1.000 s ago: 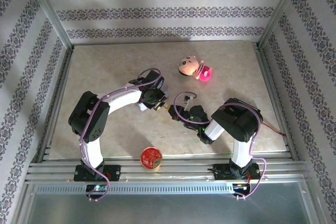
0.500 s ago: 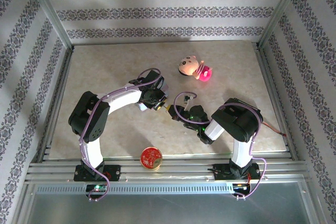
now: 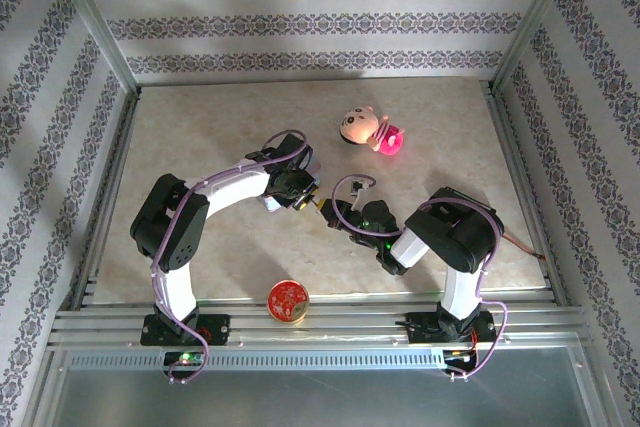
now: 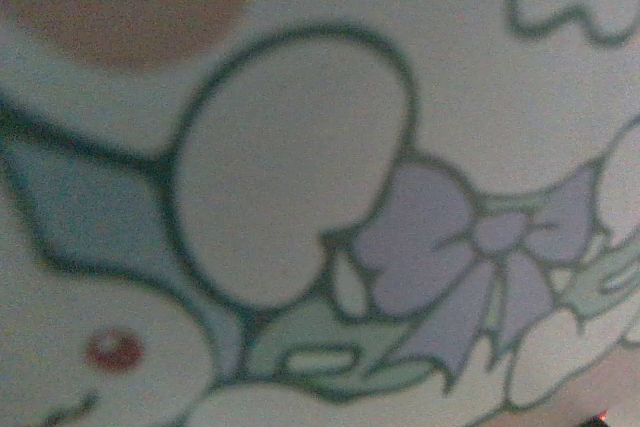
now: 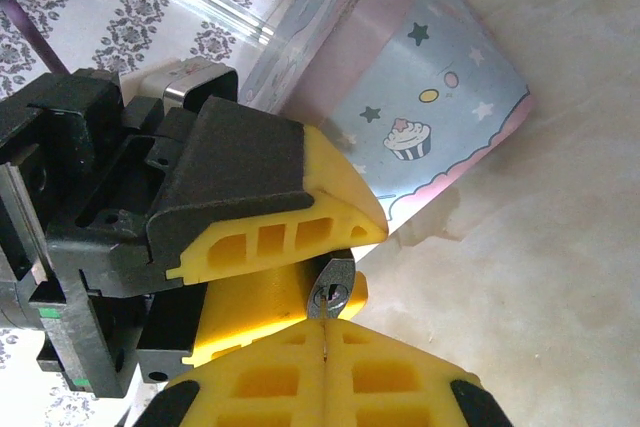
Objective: Unlock a padlock with a key
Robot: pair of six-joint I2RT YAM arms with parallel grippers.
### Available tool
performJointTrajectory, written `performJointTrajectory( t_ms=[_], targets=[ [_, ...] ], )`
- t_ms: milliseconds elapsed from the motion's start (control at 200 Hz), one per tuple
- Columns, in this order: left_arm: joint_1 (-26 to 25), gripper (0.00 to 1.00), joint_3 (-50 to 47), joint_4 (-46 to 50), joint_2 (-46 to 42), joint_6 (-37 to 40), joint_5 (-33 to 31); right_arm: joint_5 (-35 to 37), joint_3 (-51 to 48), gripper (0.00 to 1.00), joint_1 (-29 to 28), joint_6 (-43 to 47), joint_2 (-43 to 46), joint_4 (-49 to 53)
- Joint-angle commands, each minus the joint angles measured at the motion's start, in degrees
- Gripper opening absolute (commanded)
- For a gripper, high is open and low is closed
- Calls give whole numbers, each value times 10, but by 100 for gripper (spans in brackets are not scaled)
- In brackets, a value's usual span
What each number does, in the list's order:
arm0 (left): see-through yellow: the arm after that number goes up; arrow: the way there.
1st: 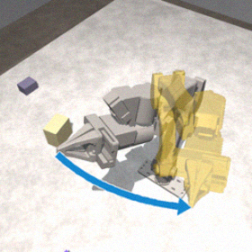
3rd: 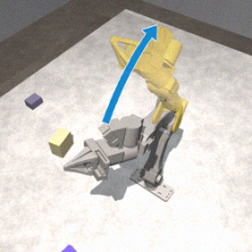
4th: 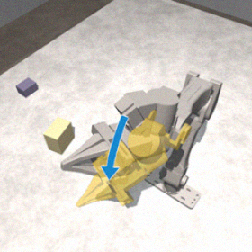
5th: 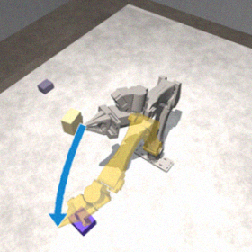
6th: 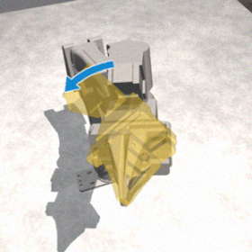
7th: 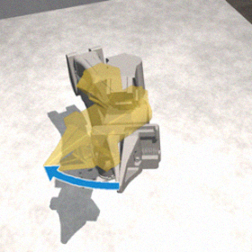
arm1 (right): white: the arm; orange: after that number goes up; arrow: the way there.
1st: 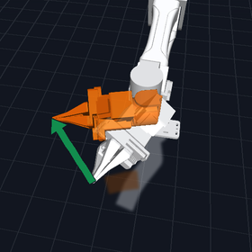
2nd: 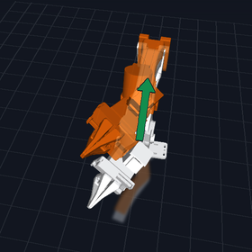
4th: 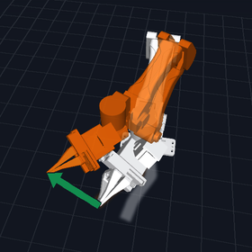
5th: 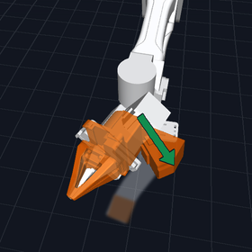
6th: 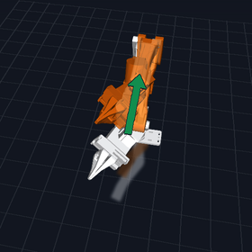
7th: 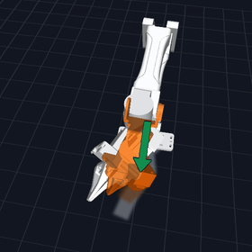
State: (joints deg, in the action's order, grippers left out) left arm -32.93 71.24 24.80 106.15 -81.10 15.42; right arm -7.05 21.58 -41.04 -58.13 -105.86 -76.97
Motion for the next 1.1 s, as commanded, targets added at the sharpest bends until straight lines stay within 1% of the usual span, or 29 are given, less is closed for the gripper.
performJointTrajectory(
  t_ms=[0, 760, 1099],
  targets=[
    [-8, 21, -9, 6, 19, -34, 56, 9, -2, 0, -6, 10, 4, -25],
    [-7, 21, -5, 5, 20, -30, 59, 5, 16, 0, -6, 5, -20, -25],
    [-7, 21, -8, 4, 17, -31, 58, 17, 5, 0, -6, 20, 7, -25]
  ],
)
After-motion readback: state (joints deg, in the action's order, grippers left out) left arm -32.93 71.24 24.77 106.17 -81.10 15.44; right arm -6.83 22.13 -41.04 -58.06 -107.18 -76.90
